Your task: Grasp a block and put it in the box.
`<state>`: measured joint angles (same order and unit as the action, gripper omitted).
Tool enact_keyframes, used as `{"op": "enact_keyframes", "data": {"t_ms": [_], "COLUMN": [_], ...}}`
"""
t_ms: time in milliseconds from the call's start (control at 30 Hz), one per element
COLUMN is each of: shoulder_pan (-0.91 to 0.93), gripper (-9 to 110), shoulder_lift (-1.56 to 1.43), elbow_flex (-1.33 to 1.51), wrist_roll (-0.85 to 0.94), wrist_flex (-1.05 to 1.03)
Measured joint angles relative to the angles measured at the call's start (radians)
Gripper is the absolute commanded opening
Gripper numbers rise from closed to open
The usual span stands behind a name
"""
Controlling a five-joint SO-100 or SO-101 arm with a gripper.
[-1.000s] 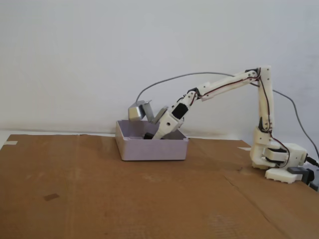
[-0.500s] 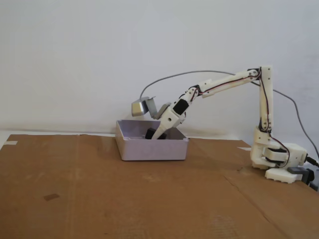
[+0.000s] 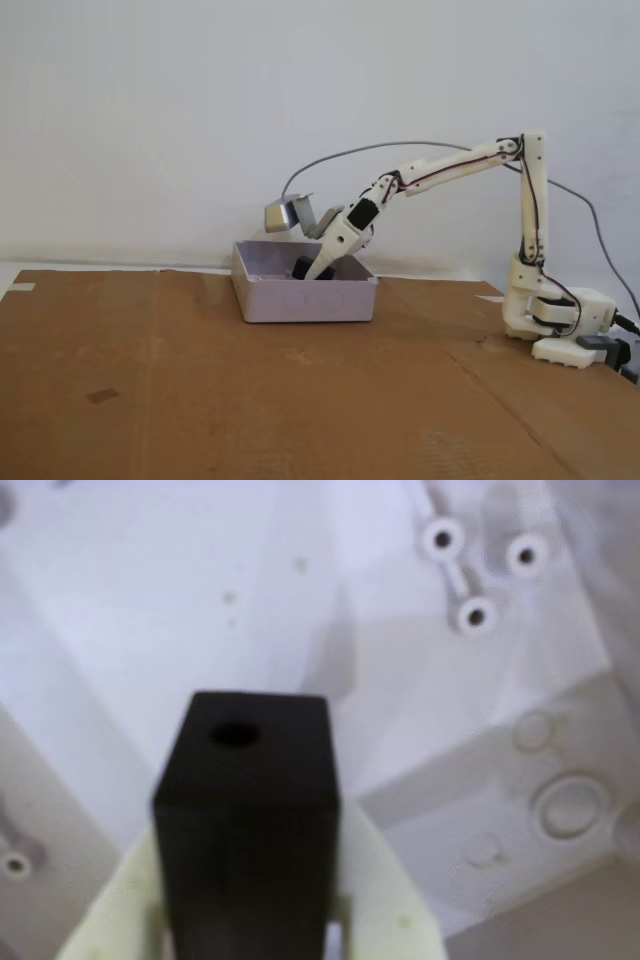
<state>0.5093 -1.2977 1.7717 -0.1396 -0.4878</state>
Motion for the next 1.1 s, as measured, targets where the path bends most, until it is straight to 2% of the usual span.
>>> {"op": "enact_keyframes", "data": {"t_ms": [67,233,367,1100], "shoulder_pan": [0.0,0.0,0.0,-0.003], "gripper": [4,25,36,38], "shoulder_lift": [0.0,0.0,0.0,0.0], "elbow_flex": [0.0,0.0,0.0,0.0], "wrist_roll": [0.0,0.0,0.0,0.0], "wrist_flex": [0.0,0.0,0.0,0.0]}}
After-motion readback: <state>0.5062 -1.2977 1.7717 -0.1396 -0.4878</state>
